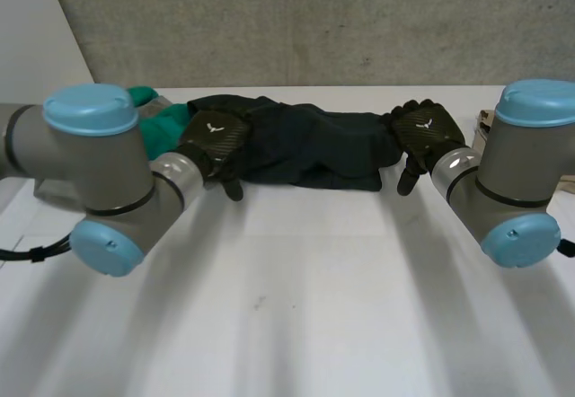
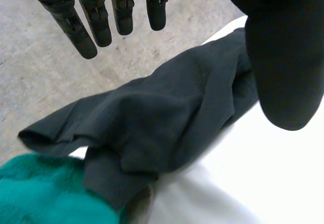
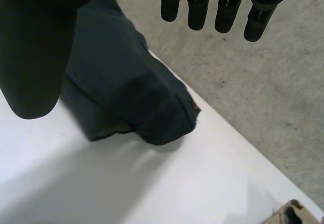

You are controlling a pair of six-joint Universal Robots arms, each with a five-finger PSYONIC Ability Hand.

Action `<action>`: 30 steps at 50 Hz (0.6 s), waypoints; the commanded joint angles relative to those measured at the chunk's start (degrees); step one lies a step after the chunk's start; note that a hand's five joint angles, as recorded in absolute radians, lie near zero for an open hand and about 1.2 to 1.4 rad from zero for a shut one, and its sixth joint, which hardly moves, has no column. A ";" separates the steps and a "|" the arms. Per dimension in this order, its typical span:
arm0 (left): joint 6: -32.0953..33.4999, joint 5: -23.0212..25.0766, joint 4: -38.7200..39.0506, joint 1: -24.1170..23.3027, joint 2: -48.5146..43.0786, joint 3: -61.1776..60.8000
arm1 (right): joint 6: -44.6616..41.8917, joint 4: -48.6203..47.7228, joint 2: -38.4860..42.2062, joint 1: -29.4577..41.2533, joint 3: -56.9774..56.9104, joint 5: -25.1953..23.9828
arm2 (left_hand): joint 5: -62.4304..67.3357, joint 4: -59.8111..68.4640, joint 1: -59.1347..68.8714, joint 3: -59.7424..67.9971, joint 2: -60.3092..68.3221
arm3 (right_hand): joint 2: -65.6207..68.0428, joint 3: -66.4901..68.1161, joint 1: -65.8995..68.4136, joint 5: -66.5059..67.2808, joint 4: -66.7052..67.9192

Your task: Fold the laundry.

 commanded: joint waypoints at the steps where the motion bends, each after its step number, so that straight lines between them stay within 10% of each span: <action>1: 0.17 -2.44 -5.81 -2.80 -7.74 12.95 | -2.86 -5.30 7.12 -0.18 -6.43 -0.58 | -3.04 -1.55 -1.96 -1.93 -1.68 | -0.19 -0.29 -1.12 -1.26 -0.27; 20: 4.48 -7.44 -26.39 -6.76 -34.99 56.81 | -7.00 -4.96 31.90 -1.33 -35.17 -8.31 | 4.39 5.87 5.47 5.50 5.75 | 30.22 30.12 29.29 29.15 30.14; 25: 4.74 -9.20 -26.56 -7.81 -35.88 58.32 | -6.47 -3.82 32.09 -1.33 -36.94 -8.58 | 4.24 5.72 5.32 5.35 5.60 | 66.51 66.41 65.59 65.45 66.43; 30: 4.66 -10.52 -26.39 -7.81 -34.65 55.95 | -3.75 1.27 25.78 -0.71 -35.19 -9.28 | 2.89 4.38 3.97 4.01 4.25 | 68.31 68.21 67.38 67.24 68.23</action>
